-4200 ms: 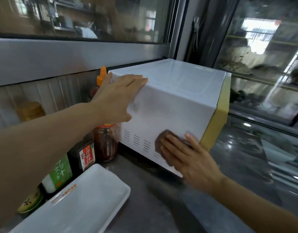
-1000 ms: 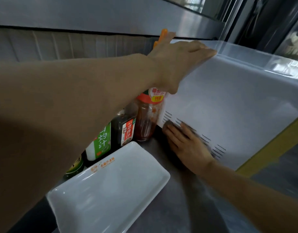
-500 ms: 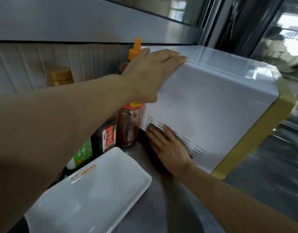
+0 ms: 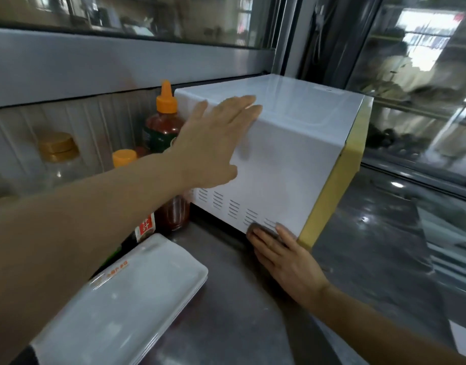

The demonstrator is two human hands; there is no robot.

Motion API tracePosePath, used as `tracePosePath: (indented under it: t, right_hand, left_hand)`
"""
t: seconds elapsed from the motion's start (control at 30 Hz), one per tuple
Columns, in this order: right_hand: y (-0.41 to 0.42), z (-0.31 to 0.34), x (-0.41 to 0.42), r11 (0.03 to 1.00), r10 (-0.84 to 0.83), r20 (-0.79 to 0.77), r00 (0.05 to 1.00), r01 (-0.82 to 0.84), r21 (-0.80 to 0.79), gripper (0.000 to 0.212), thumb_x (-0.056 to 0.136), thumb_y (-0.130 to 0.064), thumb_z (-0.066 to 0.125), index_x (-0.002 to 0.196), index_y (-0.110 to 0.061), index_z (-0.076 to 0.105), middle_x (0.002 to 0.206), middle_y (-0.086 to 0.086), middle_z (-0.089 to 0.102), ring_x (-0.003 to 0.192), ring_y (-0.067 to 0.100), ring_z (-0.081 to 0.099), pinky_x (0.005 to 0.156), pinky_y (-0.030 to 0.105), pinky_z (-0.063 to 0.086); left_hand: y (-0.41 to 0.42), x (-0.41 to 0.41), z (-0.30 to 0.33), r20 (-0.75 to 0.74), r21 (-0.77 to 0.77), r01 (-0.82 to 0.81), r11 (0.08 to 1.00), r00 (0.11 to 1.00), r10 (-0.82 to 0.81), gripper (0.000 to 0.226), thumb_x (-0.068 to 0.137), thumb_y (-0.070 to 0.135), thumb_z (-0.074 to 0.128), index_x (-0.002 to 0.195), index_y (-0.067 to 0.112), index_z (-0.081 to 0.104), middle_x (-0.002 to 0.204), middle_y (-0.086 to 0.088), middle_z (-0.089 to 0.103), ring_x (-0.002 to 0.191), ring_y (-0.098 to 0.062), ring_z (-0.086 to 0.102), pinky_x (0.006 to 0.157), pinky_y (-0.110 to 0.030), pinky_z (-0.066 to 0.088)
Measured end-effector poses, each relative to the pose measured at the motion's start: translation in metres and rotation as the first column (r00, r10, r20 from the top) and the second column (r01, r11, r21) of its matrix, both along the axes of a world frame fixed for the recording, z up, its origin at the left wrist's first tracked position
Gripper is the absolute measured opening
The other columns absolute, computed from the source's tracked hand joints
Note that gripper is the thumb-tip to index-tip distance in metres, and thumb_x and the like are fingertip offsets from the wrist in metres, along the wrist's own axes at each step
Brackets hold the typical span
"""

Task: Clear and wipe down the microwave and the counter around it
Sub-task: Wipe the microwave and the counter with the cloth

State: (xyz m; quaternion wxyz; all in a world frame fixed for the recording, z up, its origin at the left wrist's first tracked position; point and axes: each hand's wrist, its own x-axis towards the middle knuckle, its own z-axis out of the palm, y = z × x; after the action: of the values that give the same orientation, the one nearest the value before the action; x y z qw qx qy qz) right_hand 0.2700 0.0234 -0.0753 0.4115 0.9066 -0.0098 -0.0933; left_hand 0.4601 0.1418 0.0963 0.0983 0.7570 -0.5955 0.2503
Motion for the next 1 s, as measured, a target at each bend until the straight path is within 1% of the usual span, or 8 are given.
tracePosePath:
  t: [0.17,0.43,0.53,0.63,0.73,0.87,0.93,1.0]
  right_hand:
    - [0.007,0.006,0.028,1.0,-0.027,0.041,0.999,0.026,0.017,0.07,0.091,-0.019,0.051,0.15,-0.017,0.014,0.156,0.012,-0.021,0.139,0.034,-0.028,0.09,0.057,-0.036]
    - [-0.023,-0.002,-0.046,0.996,0.09,0.014,0.996,-0.09,0.015,0.052,0.096,-0.015,0.032,0.148,-0.014,0.025,0.159,0.011,-0.006,0.14,0.032,-0.021,0.099,0.054,-0.029]
    - [-0.019,0.008,-0.061,0.99,0.119,0.147,0.982,-0.128,0.054,0.051,0.091,-0.016,0.024,0.137,-0.016,0.047,0.152,0.004,0.033,0.143,0.024,0.022,0.111,0.052,-0.001]
    - [-0.007,0.016,-0.07,0.973,0.075,0.22,0.973,-0.12,0.197,0.04,0.076,-0.028,0.07,0.114,-0.017,0.068,0.136,0.0,0.056,0.128,0.019,0.049,0.108,0.044,0.032]
    - [0.003,0.023,-0.087,0.951,-0.041,0.344,0.938,-0.069,0.302,0.049,0.064,-0.025,0.08,0.111,-0.014,0.07,0.128,0.002,0.062,0.122,0.021,0.055,0.097,0.043,0.047]
    - [0.017,0.055,-0.098,0.91,-0.185,0.571,0.8,-0.081,0.407,0.057,0.06,-0.009,0.082,0.115,-0.006,0.067,0.119,0.013,0.064,0.117,0.032,0.058,0.088,0.044,0.054]
    - [0.025,0.079,-0.096,0.81,-0.305,0.733,0.608,-0.24,0.535,0.047,0.073,-0.005,0.076,0.118,-0.007,0.063,0.126,0.014,0.058,0.121,0.032,0.054,0.087,0.043,0.055]
    - [0.032,0.107,-0.089,0.646,-0.505,0.773,0.384,-0.426,0.633,0.037,0.089,-0.01,0.062,0.126,-0.014,0.057,0.137,0.011,0.048,0.126,0.029,0.047,0.095,0.047,0.049]
  left_hand:
    - [-0.015,-0.022,-0.008,-0.069,-0.045,0.022,0.999,0.997,-0.025,0.099,0.069,0.027,0.074,0.148,0.024,0.015,0.156,0.004,0.017,0.144,-0.017,0.012,0.114,-0.052,0.008]
    - [-0.017,-0.025,-0.013,-0.116,-0.104,0.014,0.995,0.993,-0.026,0.096,0.064,0.019,0.078,0.143,0.024,0.023,0.152,0.001,0.025,0.142,-0.021,0.02,0.112,-0.054,0.014]
    - [-0.018,-0.025,-0.012,-0.138,-0.089,0.007,0.996,0.99,-0.019,0.097,0.063,0.017,0.078,0.143,0.024,0.023,0.152,0.002,0.024,0.142,-0.02,0.019,0.112,-0.055,0.015]
    - [-0.016,-0.027,-0.008,-0.154,-0.057,-0.005,0.998,0.988,-0.004,0.098,0.064,0.017,0.077,0.143,0.024,0.021,0.153,0.003,0.022,0.143,-0.019,0.017,0.112,-0.055,0.015]
    - [-0.014,-0.03,-0.002,-0.178,-0.005,-0.016,1.0,0.984,0.015,0.099,0.064,0.017,0.076,0.145,0.025,0.02,0.154,0.004,0.02,0.143,-0.017,0.015,0.112,-0.054,0.014]
    - [-0.012,-0.034,0.007,-0.234,0.055,-0.037,0.998,0.971,0.049,0.098,0.064,0.018,0.074,0.145,0.026,0.019,0.154,0.006,0.018,0.143,-0.015,0.012,0.113,-0.052,0.013]
    - [-0.012,-0.037,0.011,-0.261,0.086,-0.053,0.995,0.963,0.074,0.097,0.065,0.02,0.074,0.145,0.027,0.018,0.155,0.007,0.017,0.143,-0.014,0.012,0.113,-0.052,0.013]
    - [-0.012,-0.039,0.015,-0.284,0.122,-0.062,0.991,0.954,0.095,0.096,0.067,0.022,0.073,0.145,0.027,0.018,0.155,0.007,0.015,0.143,-0.014,0.011,0.113,-0.052,0.014]
